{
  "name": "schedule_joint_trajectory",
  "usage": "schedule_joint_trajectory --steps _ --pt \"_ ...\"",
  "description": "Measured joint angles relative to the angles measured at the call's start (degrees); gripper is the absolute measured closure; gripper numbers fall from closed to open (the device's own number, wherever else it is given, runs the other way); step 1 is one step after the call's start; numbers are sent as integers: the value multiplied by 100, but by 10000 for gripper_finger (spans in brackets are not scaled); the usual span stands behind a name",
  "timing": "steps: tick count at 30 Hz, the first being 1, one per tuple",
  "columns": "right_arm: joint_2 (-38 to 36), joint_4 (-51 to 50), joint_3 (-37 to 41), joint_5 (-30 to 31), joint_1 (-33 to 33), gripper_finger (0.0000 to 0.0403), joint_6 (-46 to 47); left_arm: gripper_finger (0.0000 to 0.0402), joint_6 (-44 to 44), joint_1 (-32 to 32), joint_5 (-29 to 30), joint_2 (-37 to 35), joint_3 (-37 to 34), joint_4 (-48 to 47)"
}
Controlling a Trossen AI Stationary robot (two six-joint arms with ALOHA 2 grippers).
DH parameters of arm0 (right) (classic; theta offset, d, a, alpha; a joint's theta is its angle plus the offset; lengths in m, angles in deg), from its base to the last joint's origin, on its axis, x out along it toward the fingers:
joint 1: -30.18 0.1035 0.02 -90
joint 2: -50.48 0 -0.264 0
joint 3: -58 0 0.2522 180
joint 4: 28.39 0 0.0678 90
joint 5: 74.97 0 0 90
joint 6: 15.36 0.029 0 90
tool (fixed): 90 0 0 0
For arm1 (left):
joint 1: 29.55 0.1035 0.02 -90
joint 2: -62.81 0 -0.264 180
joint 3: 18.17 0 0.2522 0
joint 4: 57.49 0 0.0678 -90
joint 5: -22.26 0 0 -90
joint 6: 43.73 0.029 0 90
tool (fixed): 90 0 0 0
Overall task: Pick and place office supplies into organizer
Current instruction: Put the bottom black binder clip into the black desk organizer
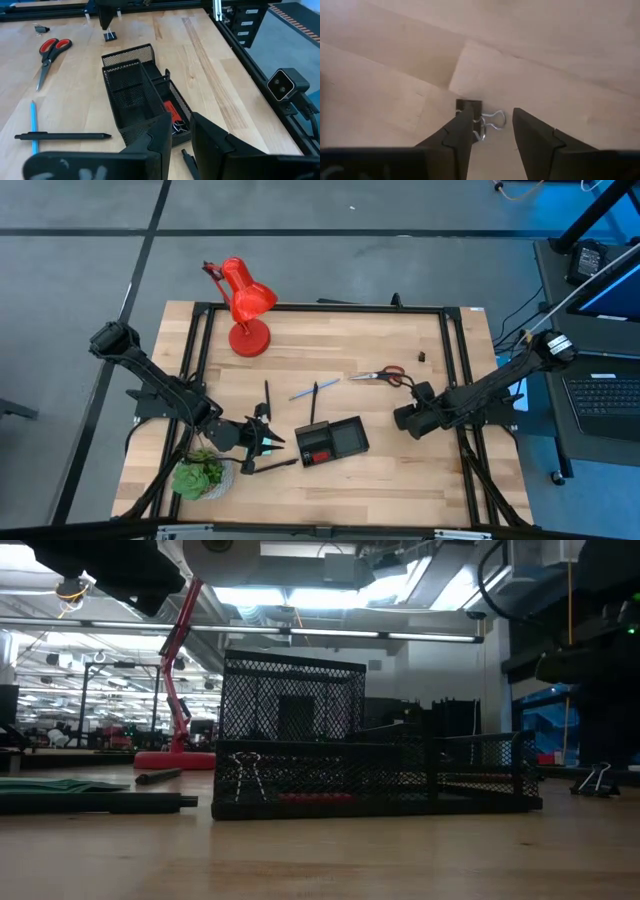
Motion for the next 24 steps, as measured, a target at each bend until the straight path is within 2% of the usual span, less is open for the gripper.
schedule_joint_trajectory --steps 8,24 --pt "2 822 279 -148 0 262 -180 337 4 0 0 0 0 2" --pt "2 822 283 -230 0 262 -197 337 6 0 0 0 0 1"
